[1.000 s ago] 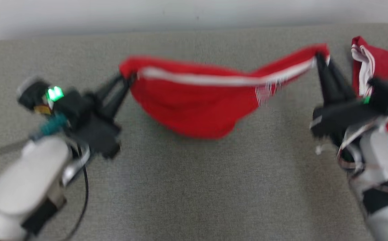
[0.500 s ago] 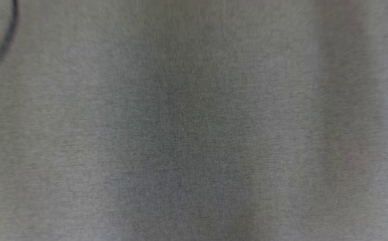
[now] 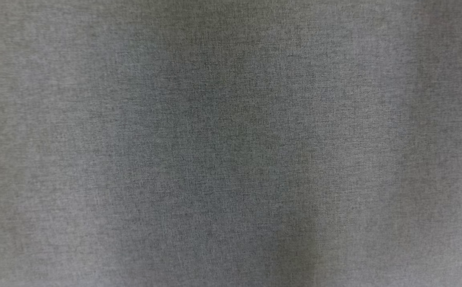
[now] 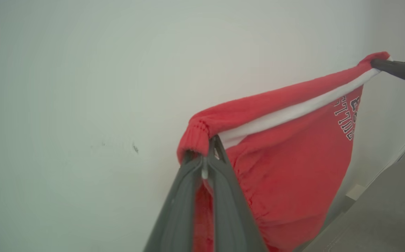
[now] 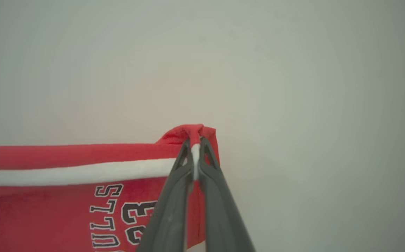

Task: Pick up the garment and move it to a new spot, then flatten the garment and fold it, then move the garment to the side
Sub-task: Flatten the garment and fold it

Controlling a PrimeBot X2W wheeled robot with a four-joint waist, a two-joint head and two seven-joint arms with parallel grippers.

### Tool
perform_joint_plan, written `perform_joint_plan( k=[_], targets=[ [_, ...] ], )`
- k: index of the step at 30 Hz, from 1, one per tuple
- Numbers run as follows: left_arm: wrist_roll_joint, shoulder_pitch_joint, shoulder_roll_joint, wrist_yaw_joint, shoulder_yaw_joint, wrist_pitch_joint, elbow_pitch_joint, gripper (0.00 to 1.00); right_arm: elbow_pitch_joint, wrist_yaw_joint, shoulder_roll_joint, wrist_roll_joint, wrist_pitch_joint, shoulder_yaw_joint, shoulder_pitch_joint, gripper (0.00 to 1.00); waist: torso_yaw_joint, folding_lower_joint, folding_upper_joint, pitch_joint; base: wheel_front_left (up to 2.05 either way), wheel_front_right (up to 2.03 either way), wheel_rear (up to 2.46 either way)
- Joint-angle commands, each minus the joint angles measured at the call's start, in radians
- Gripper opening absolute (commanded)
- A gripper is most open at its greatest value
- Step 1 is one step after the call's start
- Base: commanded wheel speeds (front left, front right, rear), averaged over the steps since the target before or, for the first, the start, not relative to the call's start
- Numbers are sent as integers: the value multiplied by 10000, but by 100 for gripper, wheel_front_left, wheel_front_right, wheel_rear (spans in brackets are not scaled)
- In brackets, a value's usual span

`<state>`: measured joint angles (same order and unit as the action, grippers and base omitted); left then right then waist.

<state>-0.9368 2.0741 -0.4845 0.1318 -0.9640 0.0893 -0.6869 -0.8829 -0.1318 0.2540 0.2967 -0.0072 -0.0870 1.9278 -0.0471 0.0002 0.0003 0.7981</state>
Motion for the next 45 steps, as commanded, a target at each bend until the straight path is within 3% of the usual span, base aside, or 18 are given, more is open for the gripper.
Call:
perform_joint_plan(
  k=[1,9,14,18,21,26,32,45],
  targets=[
    [-154,129,-5,-24,-171,99,-71,0,-154,28,-38,-74,-130,-24,146,0,-6,-2,-3,81,0,0,0],
    [-803,-486,-80,-24,-936,723,-140,0,-767,28,-126,151,-598,-455,-241,0,-8,-2,-3,15,0,0,0],
    [-950,-1739,-261,-24,-1486,1474,305,0,-595,28,-3,718,-995,-1113,-1425,0,93,-2,-3,-563,0,0,0],
    [-1218,-3167,-439,-24,-1286,1739,836,0,-175,28,215,1261,-1255,-1641,-2837,0,174,-2,-3,-1229,0,0,0],
    [-1080,-4434,-665,-116,-882,1765,1439,0,410,28,350,1754,-1368,-2092,-4176,0,164,-2,-3,-1802,0,0,0],
    [-654,-7012,-966,-579,115,1757,2960,0,1724,28,650,2516,-1381,-2730,-6699,0,141,-2,-3,-2837,0,0,0],
    [-141,-10099,-1165,-1083,666,1760,4490,0,3493,28,1164,3075,-1193,-3084,-9826,0,54,-2,-3,-3823,0,0,0],
    [624,-14970,-1215,-1472,1357,1762,6005,0,6389,28,1276,3170,-147,-2299,-14985,0,-260,-2,-3,-5182,0,0,0]
  ],
)
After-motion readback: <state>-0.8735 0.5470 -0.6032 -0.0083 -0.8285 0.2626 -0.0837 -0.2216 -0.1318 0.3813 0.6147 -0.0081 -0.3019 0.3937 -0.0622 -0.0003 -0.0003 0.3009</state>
